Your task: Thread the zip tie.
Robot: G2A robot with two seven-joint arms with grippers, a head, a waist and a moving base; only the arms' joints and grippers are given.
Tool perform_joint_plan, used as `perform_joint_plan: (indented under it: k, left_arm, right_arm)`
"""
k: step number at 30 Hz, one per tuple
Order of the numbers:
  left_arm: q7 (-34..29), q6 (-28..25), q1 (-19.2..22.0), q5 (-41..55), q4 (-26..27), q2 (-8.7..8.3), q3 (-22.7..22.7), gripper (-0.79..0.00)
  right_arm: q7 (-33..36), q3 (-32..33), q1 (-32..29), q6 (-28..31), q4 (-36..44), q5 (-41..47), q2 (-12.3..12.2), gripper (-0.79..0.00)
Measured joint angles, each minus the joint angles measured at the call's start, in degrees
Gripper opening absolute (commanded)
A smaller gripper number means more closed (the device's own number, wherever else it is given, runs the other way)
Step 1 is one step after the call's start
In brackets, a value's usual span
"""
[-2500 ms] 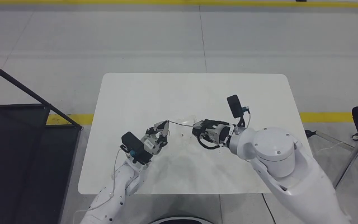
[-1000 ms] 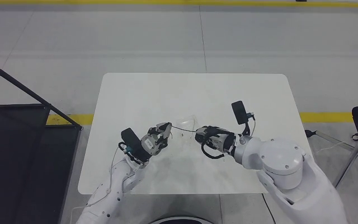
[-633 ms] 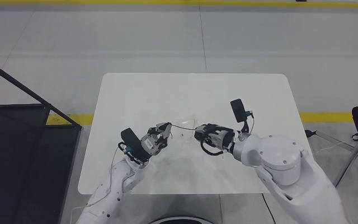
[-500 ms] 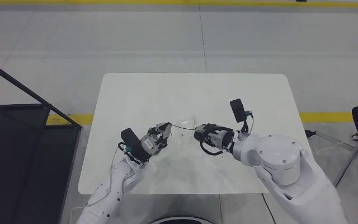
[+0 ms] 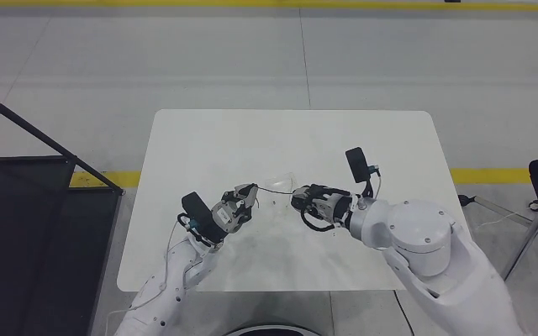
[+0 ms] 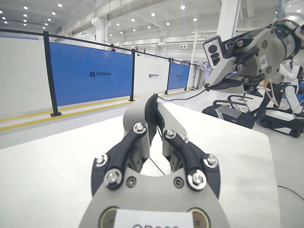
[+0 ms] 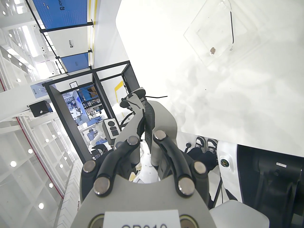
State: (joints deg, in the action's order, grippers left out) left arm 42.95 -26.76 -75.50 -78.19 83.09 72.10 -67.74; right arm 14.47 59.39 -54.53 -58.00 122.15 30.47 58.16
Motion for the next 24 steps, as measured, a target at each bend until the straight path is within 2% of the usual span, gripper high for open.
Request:
perform_joint_plan:
  k: [24]
  left_arm:
    - [0.0, 0.0, 0.0, 0.0, 0.0, 0.0, 0.0, -0.785]
  right_arm:
    - [-1.53, 0.74, -0.3, 2.08, -0.19, 2.72, 1.03, -0.785]
